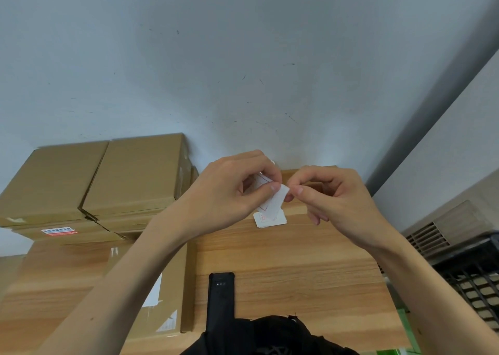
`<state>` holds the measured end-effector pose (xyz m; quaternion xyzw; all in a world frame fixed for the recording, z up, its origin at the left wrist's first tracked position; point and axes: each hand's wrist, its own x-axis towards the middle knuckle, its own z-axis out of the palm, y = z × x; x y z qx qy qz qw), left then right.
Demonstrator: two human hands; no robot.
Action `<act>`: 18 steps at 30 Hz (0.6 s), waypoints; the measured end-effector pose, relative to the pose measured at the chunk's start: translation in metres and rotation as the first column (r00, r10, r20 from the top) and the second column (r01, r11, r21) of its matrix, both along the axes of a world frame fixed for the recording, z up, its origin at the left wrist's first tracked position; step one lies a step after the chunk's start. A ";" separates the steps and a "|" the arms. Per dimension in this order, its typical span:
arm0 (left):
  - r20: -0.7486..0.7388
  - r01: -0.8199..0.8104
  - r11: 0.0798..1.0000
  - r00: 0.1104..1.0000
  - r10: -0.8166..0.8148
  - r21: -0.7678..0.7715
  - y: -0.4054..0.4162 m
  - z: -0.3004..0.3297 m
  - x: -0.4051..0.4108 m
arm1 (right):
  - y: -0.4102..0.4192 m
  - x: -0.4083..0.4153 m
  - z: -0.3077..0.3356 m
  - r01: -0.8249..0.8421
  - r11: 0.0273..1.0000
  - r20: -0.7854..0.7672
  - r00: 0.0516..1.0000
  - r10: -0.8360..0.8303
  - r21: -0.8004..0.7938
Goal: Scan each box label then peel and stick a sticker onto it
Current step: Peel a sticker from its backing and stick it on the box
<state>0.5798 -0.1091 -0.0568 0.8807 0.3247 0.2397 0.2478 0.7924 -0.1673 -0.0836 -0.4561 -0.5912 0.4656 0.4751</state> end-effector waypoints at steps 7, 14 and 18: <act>0.073 -0.035 0.999 0.997 0.037 -0.033 -0.001 -0.002 0.003 | 0.001 -0.001 -0.006 0.006 0.999 -0.035 0.999 -0.005 0.034; 0.178 -0.102 0.987 0.976 0.124 -0.124 -0.010 -0.006 0.010 | 0.001 -0.004 -0.008 0.055 0.996 -0.041 0.998 -0.052 0.068; 0.206 -0.013 0.954 0.975 0.078 -0.300 -0.015 -0.008 0.012 | 0.000 -0.005 -0.007 0.044 0.995 -0.029 0.999 -0.041 0.092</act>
